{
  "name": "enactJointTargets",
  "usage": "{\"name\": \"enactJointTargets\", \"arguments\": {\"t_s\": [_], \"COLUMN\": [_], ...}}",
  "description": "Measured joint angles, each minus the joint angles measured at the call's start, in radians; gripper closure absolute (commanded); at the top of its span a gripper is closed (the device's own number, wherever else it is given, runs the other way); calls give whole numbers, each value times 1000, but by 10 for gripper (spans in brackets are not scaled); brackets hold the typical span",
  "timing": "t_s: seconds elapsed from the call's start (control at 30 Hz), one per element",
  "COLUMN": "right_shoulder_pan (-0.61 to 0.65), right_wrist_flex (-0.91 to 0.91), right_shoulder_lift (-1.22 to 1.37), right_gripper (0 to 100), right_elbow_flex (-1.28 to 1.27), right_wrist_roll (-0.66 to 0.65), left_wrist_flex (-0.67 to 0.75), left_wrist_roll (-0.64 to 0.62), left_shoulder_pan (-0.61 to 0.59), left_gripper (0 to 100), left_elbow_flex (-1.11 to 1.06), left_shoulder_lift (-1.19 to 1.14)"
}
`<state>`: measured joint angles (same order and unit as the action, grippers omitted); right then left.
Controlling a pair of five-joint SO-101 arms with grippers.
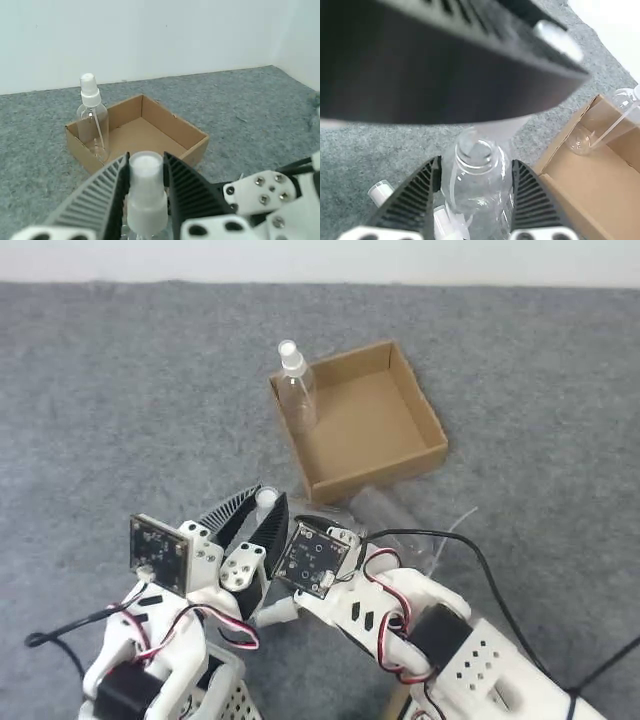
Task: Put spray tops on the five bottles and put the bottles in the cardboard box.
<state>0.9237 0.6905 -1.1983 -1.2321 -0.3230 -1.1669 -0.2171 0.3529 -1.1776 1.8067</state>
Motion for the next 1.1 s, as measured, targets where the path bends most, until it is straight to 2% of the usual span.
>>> {"name": "enactJointTargets", "arguments": {"t_s": [0.73,0.97,1.1], "right_shoulder_pan": [-6,-6,-9], "right_wrist_flex": [-31,-55,-55], "right_shoulder_lift": [0,-2,-2], "right_gripper": [981,982,982], "right_elbow_flex": [0,-21,-21], "right_wrist_roll": [0,0,0], "left_wrist_flex": [0,0,-2], "left_wrist_roll": [25,29,34], "left_shoulder_pan": [0,-2,-2], "left_gripper": [986,845,830], "left_elbow_flex": [0,-6,-35], "left_shoulder_lift": [0,0,0]}}
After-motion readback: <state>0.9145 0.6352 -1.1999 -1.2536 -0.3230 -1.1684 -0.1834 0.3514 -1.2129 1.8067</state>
